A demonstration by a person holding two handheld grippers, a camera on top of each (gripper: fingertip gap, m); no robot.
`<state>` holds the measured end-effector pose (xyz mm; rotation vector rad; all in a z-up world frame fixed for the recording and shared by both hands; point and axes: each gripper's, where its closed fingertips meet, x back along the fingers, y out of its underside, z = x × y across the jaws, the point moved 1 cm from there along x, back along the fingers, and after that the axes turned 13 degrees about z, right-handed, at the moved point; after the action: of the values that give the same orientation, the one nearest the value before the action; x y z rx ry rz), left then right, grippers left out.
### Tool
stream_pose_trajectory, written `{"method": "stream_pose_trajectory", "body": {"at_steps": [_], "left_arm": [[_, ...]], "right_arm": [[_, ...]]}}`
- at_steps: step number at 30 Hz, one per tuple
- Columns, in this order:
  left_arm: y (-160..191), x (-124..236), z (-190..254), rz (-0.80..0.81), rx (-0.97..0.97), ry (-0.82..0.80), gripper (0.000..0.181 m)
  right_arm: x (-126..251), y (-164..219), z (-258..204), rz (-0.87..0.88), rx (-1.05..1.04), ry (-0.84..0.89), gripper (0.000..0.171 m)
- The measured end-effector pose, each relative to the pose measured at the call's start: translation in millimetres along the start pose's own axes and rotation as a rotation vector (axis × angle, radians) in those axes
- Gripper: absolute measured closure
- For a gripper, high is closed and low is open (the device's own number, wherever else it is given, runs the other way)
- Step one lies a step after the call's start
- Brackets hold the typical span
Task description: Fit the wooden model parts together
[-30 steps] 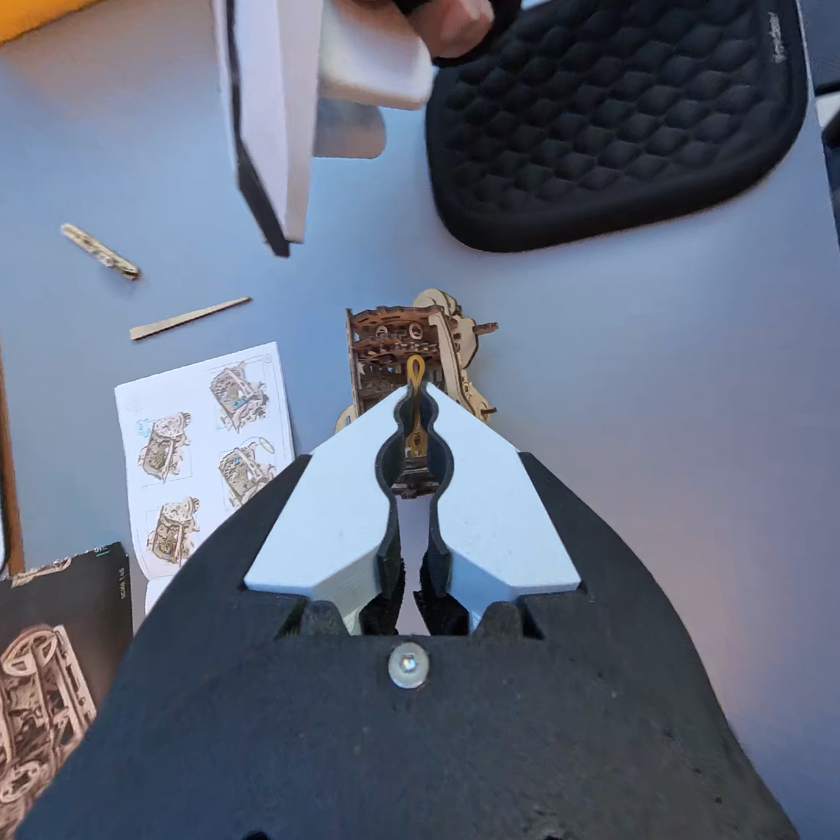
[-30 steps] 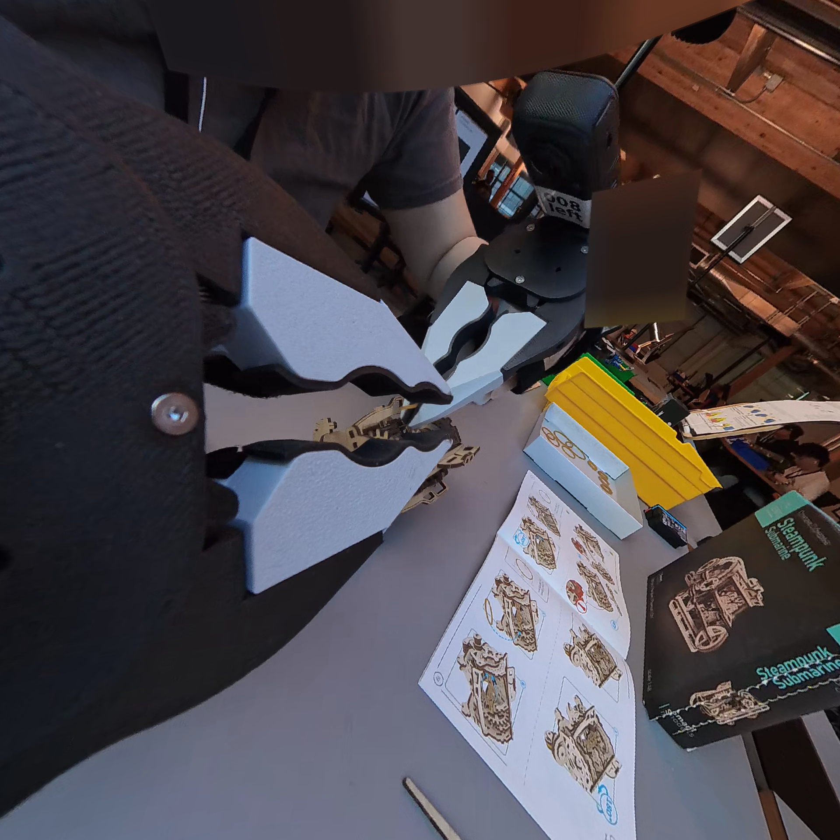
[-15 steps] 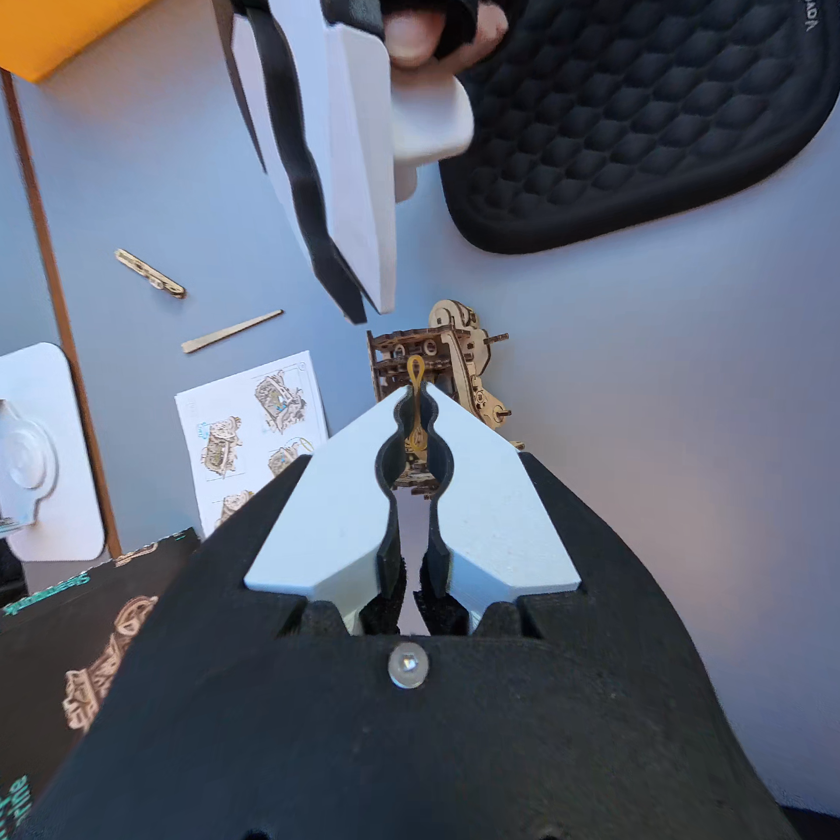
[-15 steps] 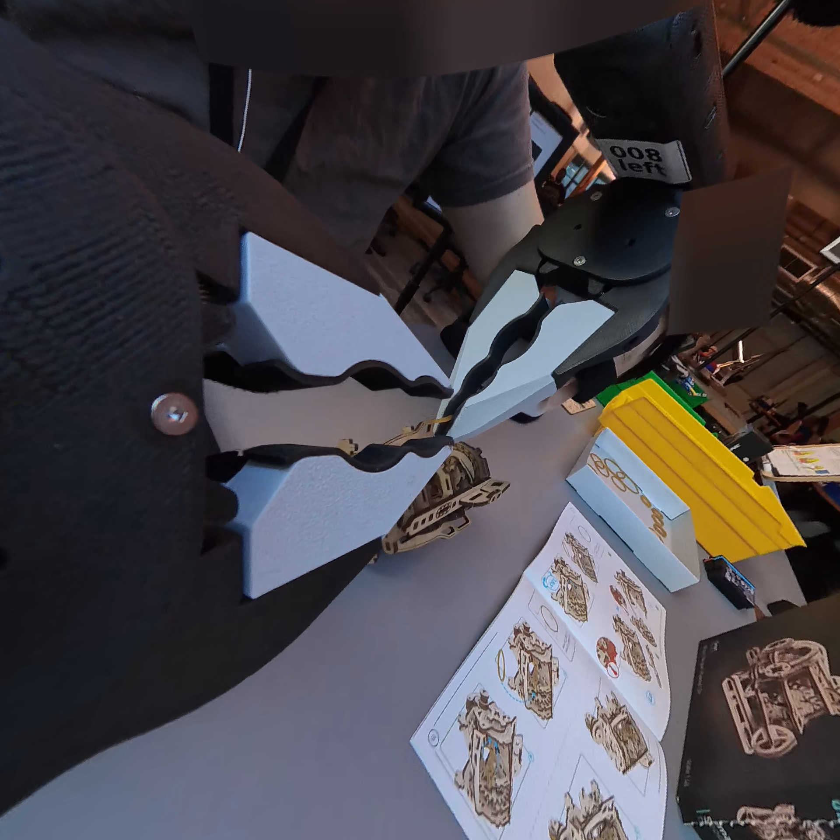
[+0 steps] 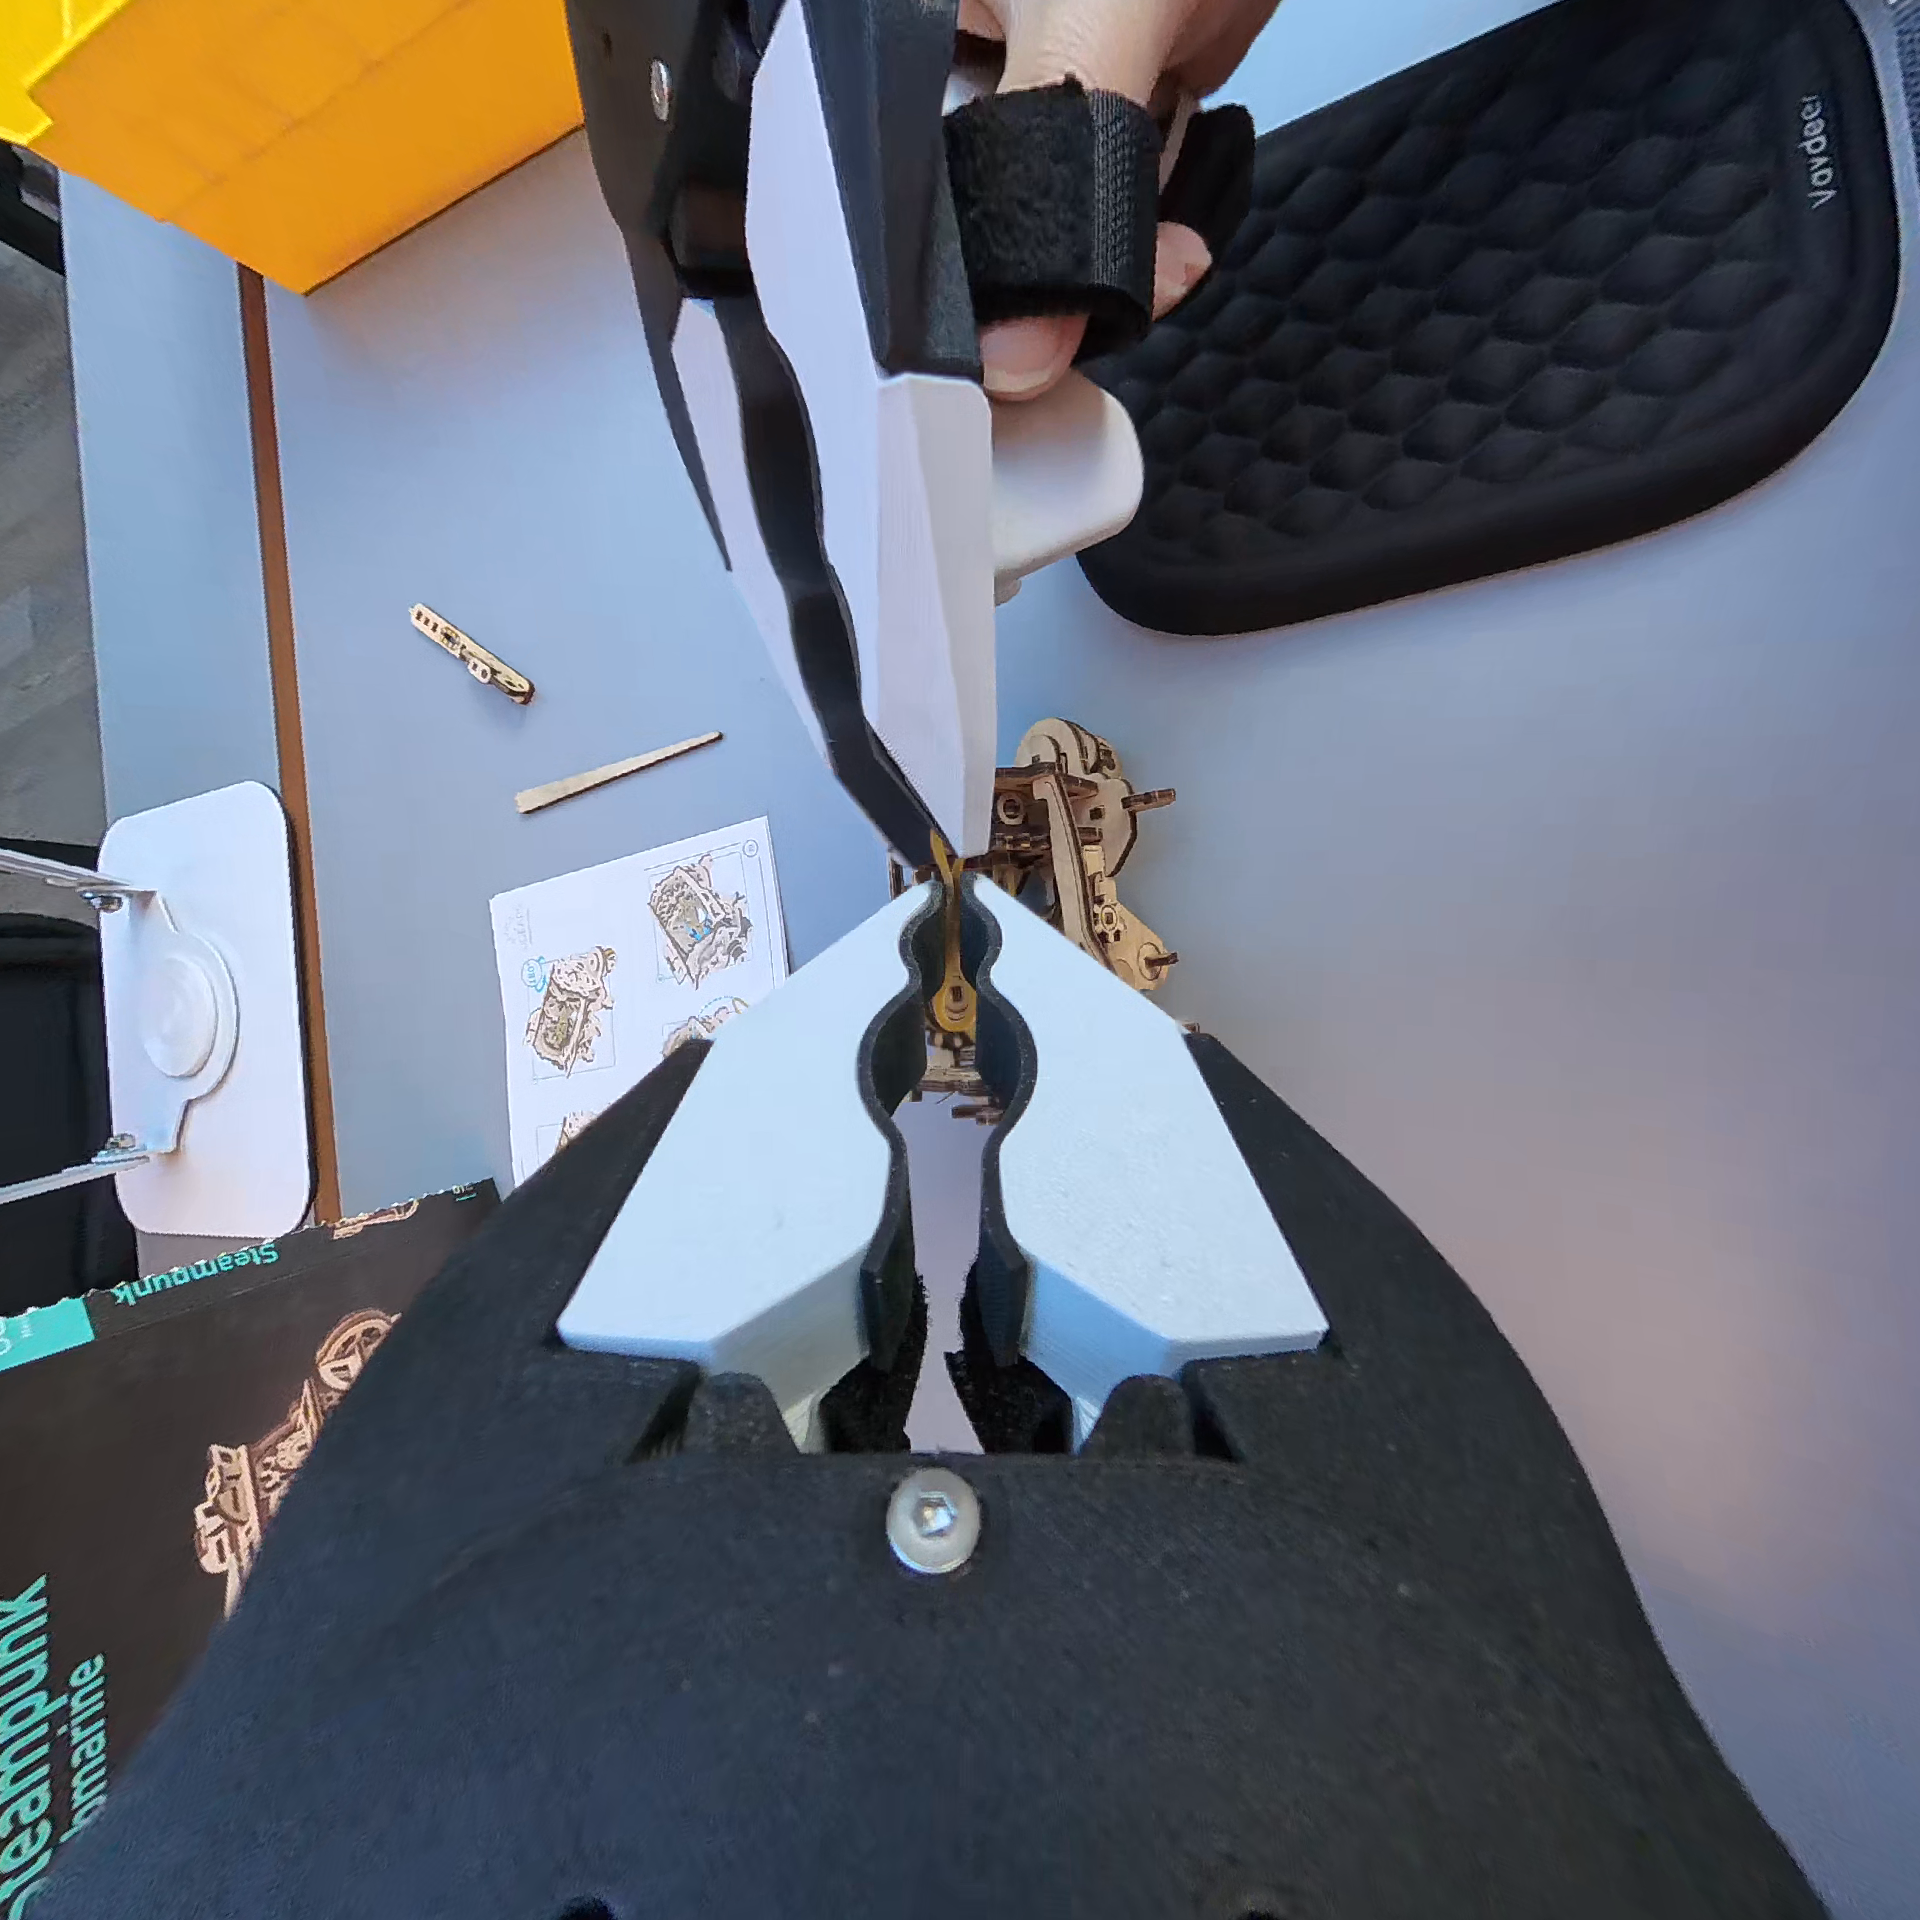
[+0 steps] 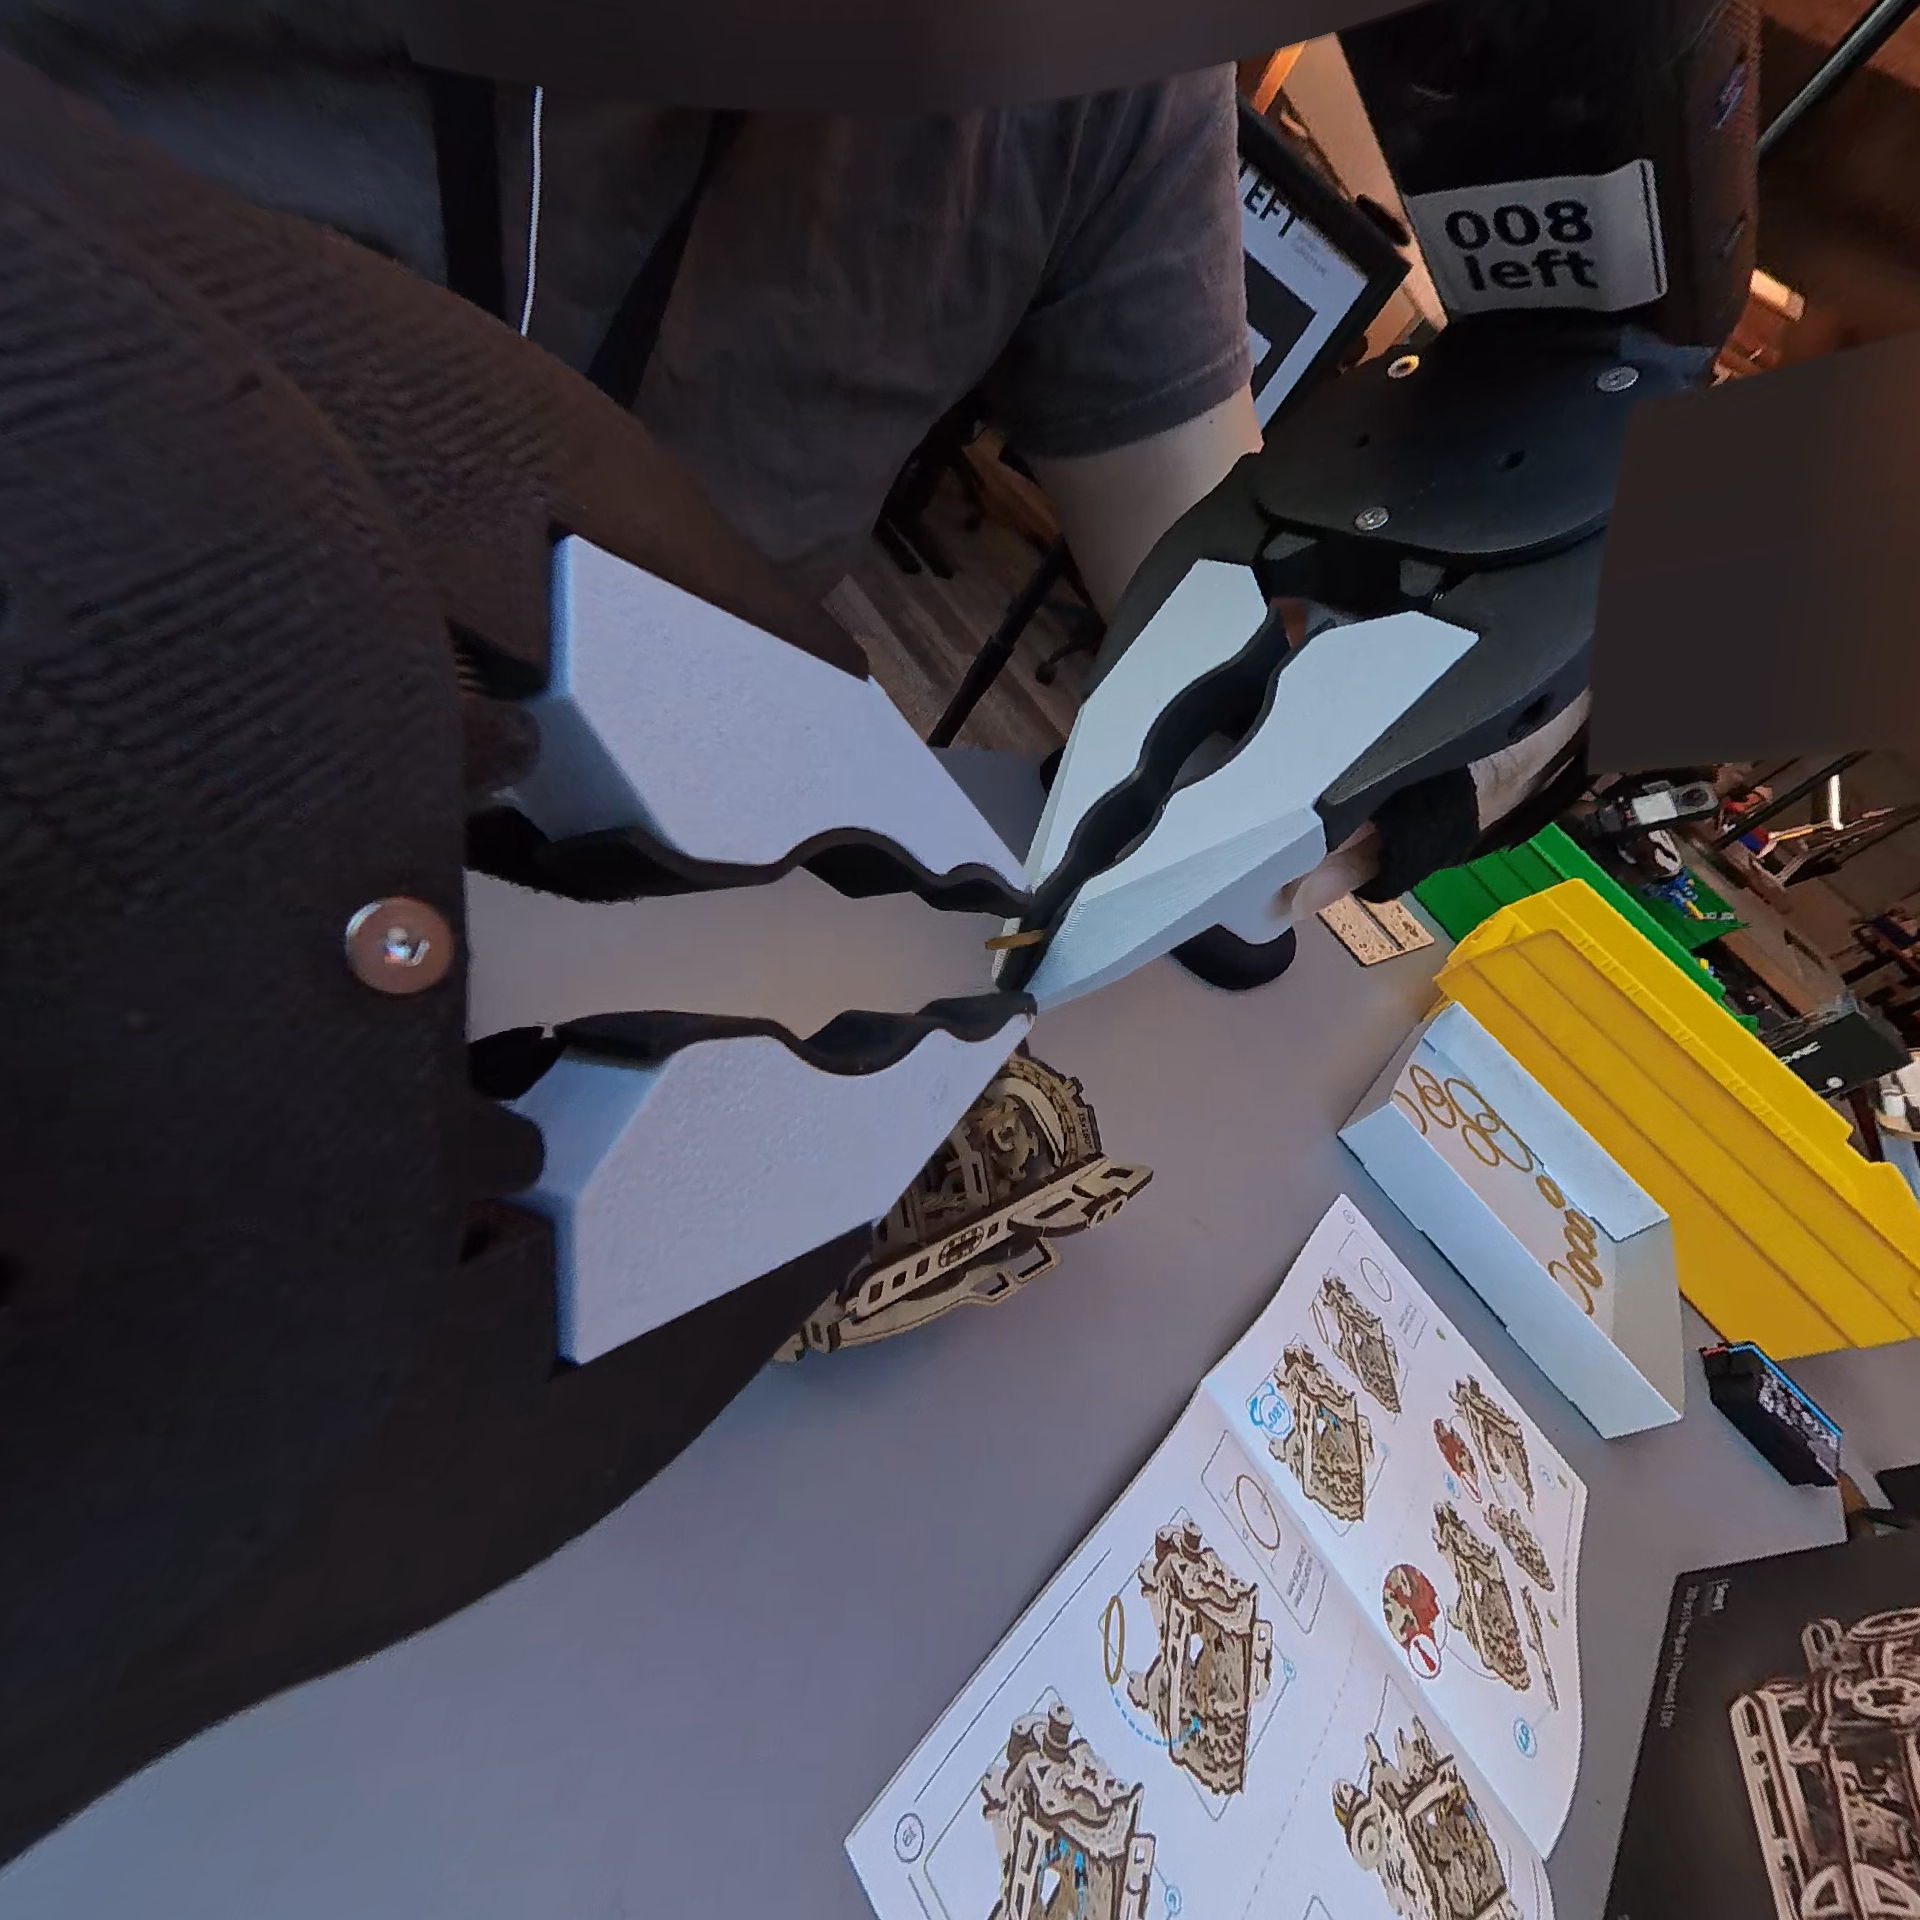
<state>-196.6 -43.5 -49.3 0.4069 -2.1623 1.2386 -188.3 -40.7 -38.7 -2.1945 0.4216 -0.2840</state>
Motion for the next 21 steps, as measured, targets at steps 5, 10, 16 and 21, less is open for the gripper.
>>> {"method": "stream_pose_trajectory", "body": {"at_steps": [5,10,16,21], "left_arm": [[-1.9,-0.7,1.1,0.019,0.02,0.006,0.181],[0.0,-2.0,-1.3,0.021,0.024,-0.01,0.181],[-1.3,-1.8,-2.7,0.041,0.025,-0.021,0.179],[0.7,-2.0,-1.5,0.042,0.025,-0.017,0.181]], "right_arm": [[0.9,1.1,-1.0,-0.007,-0.016,-0.012,0.171],[1.9,0.1,3.7,0.0,-0.062,0.006,0.171],[2.4,4.7,10.8,-0.007,-0.169,0.008,0.171],[2.9,3.6,7.7,0.012,-0.224,-0.031,0.171]]}}
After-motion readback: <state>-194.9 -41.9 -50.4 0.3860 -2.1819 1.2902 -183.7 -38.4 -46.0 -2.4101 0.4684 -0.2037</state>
